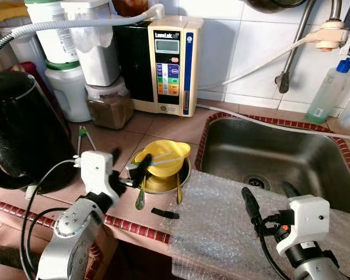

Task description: Kitchen organization

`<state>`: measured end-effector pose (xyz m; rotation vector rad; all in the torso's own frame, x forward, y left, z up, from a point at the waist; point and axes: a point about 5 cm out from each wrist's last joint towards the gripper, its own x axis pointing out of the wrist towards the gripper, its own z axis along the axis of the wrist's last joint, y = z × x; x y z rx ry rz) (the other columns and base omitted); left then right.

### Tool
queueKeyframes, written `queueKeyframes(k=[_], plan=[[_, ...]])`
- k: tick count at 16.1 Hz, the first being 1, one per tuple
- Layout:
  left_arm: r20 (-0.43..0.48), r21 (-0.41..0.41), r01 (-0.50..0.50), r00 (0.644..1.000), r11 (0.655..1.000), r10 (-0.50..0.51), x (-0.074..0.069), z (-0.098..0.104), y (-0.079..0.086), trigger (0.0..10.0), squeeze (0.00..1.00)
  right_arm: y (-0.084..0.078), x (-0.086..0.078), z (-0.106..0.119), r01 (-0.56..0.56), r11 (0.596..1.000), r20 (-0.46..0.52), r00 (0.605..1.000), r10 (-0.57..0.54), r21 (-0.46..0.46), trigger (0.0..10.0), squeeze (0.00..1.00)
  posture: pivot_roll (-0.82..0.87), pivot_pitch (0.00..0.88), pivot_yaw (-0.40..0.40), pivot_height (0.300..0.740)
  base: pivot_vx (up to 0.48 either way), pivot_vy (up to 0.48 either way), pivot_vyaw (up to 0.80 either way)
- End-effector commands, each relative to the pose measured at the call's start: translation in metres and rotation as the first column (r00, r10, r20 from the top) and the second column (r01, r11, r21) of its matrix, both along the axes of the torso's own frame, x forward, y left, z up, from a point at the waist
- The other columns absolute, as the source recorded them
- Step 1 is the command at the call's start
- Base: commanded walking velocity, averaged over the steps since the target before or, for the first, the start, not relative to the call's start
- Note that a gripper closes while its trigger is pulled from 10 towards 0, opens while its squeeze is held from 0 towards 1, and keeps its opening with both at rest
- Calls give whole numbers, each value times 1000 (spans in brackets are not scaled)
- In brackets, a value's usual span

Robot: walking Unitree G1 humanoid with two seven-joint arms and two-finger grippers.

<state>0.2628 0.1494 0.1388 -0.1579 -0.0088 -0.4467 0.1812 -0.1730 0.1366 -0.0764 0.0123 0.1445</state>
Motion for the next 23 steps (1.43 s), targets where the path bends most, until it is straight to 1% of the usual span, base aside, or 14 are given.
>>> queueKeyframes(k=[1, 3, 4, 6, 7, 8, 9, 11, 13, 14, 17, 20, 22, 23], plan=[[3, -6, 37, 999, 999, -37, -2, 4, -2, 10000, 0, 2, 0, 6, -26, 1000, 19, 999, 26, 8, 10000, 0, 3, 0, 31, 740, 0, 0, 0], [-16, -22, 108, 994, 994, -109, -6, 4, -2, 10000, 0, 12, -2, 4, -163, 981, -36, 985, 168, 102, 10000, 0, 8, 0, 31, 740, 0, 0, 0], [-24, -23, 127, 992, 992, -127, -7, 4, -1, 10000, 0, 16, -5, 2, -213, 969, -60, 973, 221, 124, 10000, 0, 11, 0, 30, 740, 0, 0, 0], [-44, -14, 132, 990, 991, -132, -8, 0, 1, 10000, 0, 19, -14, -4, -273, 948, -110, 950, 292, 164, 10000, 0, 13, 0, 29, 740, 0, 0, 0], [-45, 1, 124, 991, 992, -123, -8, -2, 3, 10000, 0, 16, -22, -9, -286, 940, -141, 939, 313, 186, 10000, 0, 13, 0, 29, 740, 0, 0, 0], [-52, -1, 124, 991, 992, -124, -7, -3, 3, 10000, 0, 12, -25, -13, -282, 940, -163, 936, 313, 192, 10000, 0, 9, 0, 30, 740, 0, 0, 0], [-56, -4, 127, 990, 992, -127, -7, -4, 3, 10000, 0, 5, -28, -16, -261, 951, -177, 941, 289, 167, 10000, 0, 6, 0, 32, 740, 0, 0, 0], [-75, -20, 156, 985, 988, -157, -6, -8, 0, 10000, 0, 3, -30, -18, -261, 951, -177, 941, 289, 163, 10000, 0, 3, 0, 35, 740, 0, 0, 0], [-95, -22, 176, 980, 984, -177, -5, -13, -1, 10000, 0, 7, -30, -17, -283, 944, -174, 934, 311, 168, 10000, 0, -1, 0, 38, 740, 0, 0, 0], [-118, -11, 184, 976, 983, -184, -5, -21, -1, 10000, 0, 13, -27, -12, -311, 934, -151, 929, 338, 174, 10000, 0, 0, 0, 39, 740, 0, 0, 0], [-139, -12, 189, 972, 982, -189, -4, -32, -2, 10000, 0, 16, -18, -1, -332, 931, -98, 932, 348, 152, 10000, 0, -4, 0, 42, 740, 0, 0, 0], [-122, -17, 173, 977, 985, -173, 1, -31, -2, 10000, 0, 17, -18, -3, -331, 934, -105, 932, 346, 137, 10000, 0, -3, 0, 42, 740, 0, 0, 0], [-96, -9, 173, 980, 985, -173, 5, -24, -4, 10000, 0, 19, -18, -6, -333, 932, -108, 931, 349, 142, 10000, 0, 1, 0, 42, 740, 0, 0, 0], [-95, -14, 172, 980, 985, -172, 5, -23, -5, 10000, 251, 20, -17, -6, -333, 932, -108, 931, 349, 143, 10000, 0, 0, 0, 44, 740, 0, 0, 0]])
